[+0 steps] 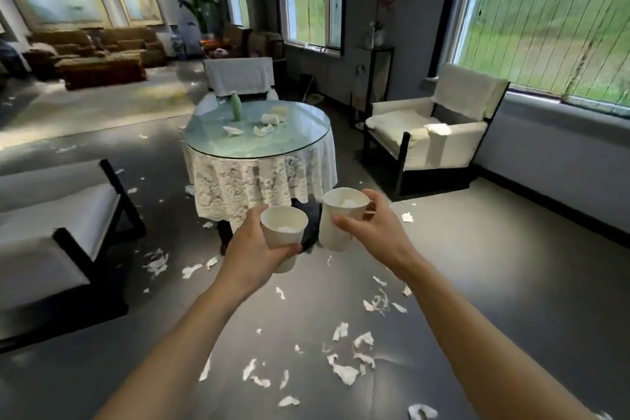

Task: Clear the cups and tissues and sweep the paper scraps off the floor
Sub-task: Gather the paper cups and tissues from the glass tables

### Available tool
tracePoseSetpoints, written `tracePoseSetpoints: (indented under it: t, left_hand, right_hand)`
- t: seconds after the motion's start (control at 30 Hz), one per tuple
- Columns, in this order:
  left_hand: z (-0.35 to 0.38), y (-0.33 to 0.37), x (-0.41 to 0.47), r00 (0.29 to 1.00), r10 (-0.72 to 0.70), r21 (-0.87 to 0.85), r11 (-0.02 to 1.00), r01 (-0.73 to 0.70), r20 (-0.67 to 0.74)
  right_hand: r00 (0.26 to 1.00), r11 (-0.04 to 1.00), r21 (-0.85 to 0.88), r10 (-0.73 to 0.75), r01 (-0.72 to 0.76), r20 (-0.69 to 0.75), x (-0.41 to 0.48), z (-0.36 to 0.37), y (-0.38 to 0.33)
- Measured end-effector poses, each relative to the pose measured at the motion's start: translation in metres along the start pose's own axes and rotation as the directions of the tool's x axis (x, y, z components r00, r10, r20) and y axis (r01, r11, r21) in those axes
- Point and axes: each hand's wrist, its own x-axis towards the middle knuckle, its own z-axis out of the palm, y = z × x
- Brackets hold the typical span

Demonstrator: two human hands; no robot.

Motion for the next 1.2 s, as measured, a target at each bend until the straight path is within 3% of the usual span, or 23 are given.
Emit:
tracePoseSetpoints:
  t: [0.23, 0.57, 0.87, 1.2]
  left_hand:
    - [0.076, -0.034, 0.257, 0.994, 0.096, -0.064, 0.994, -0.093, 0.044]
    - [0.227, -0.032, 0.572, 0.979, 0.023, -0.143, 0.99, 0.007, 0.202]
    - [0.378, -0.027, 0.887, 0.991, -0.02, -0.114, 0.993, 0.036, 0.132]
    - [0.463, -0.071, 1.193, 0.995, -0.098, -0.053, 0.994, 0.097, -0.009]
  right_hand:
    - [0.998, 0.997, -0.065, 0.038, -0.041, -0.052, 0.233, -0.008, 0.062]
    - [0.984, 0.984, -0.121, 0.113, -0.131, -0.139, 0.532, -0.111, 0.133]
    - [0.99, 0.964, -0.239, 0.092, -0.115, -0.104, 0.856, -0.207, 0.2]
    - [0.996, 0.973, -0.223, 0.07, -0.056, 0.057, 1.209, -0.197, 0.257]
